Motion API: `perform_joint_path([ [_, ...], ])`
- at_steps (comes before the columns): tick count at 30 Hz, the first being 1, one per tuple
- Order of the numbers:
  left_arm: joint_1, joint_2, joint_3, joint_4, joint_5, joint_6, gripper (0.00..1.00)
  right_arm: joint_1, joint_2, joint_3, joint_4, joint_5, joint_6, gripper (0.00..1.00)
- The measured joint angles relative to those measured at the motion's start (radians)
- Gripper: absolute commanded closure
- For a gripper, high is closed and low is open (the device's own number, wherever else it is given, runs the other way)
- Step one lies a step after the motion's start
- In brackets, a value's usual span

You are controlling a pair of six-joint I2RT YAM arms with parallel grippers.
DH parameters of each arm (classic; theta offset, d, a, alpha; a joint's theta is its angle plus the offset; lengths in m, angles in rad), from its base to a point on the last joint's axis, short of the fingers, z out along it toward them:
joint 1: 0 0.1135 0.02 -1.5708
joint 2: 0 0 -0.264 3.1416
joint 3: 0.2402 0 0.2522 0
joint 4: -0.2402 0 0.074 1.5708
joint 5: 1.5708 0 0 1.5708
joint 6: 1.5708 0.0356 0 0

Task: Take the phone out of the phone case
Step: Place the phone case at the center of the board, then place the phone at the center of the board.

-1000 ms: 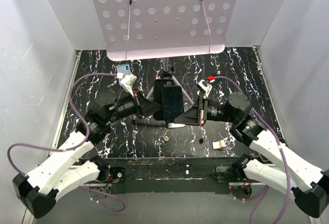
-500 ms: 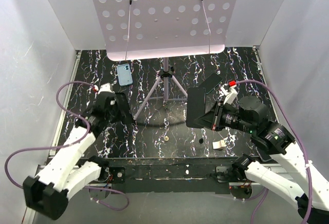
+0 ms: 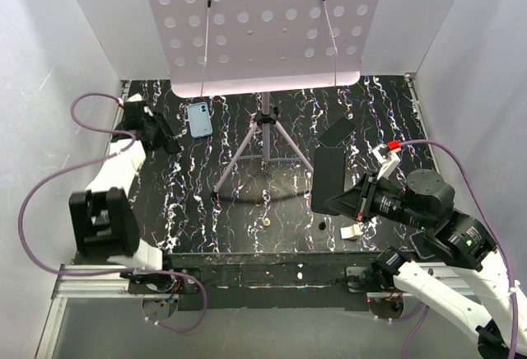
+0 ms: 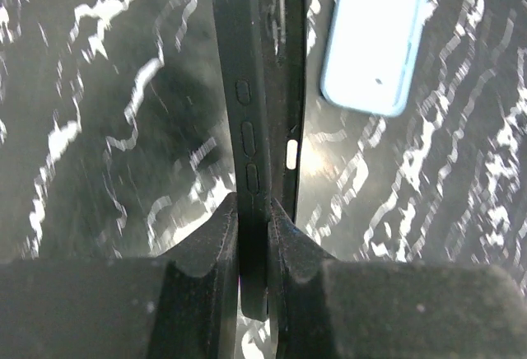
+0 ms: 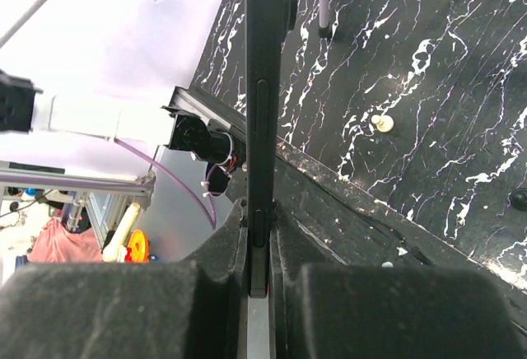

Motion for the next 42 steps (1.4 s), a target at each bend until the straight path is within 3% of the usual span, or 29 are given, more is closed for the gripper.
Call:
perform_joint_path([
  [5, 0.135, 0.338, 0.231, 0.033, 0.206, 0.106, 1.00, 0.000, -0.012, 0.002, -0.009, 0.008, 0.000, 0.99],
  [11, 0.180, 0.642, 0.432, 0.043, 0.459, 0.179, 1.00, 0.000, -0.027, 0.002, -0.047, 0.015, 0.000, 0.99],
  [16, 0.214, 0.755, 0.551, 0.010, 0.636, 0.177, 0.85, 0.000, -0.039, 0.015, -0.076, 0.035, -0.001, 0.99],
  [19, 0.217, 0.805, 0.603, -0.006, 0.674, 0.172, 0.80, 0.000, -0.036, 0.015, -0.085, 0.051, 0.001, 0.99],
  [22, 0.217, 0.838, 0.643, -0.026, 0.690, 0.171, 0.67, 0.000, -0.029, 0.010, -0.086, 0.099, 0.013, 0.99],
  [26, 0.216, 0.851, 0.653, -0.042, 0.695, 0.163, 0.47, -0.003, 0.015, -0.009, -0.094, 0.208, 0.035, 0.99],
  [27, 0.216, 0.851, 0.659, -0.046, 0.692, 0.160, 0.35, -0.010, 0.044, -0.009, -0.105, 0.233, 0.036, 0.99],
  [28, 0.215, 0.850, 0.666, -0.046, 0.687, 0.157, 0.02, -0.027, 0.079, -0.009, -0.111, 0.251, 0.038, 0.99],
  [31, 0.209, 0.833, 0.681, -0.050, 0.671, 0.131, 0.02, -0.159, 0.187, -0.019, -0.109, 0.254, 0.029, 0.99],
  [37, 0.184, 0.672, 0.558, -0.076, 0.337, 0.041, 0.02, -0.629, 0.374, -0.140, 0.007, 0.142, -0.023, 0.99],
  [40, 0.174, 0.489, 0.366, -0.062, 0.224, -0.078, 0.02, -0.747, 0.525, -0.169, 0.114, 0.092, -0.034, 0.99],
  [42, 0.150, 0.284, 0.229, -0.011, 0.187, -0.143, 0.02, -0.768, 0.633, -0.169, 0.192, 0.065, -0.035, 0.99],
])
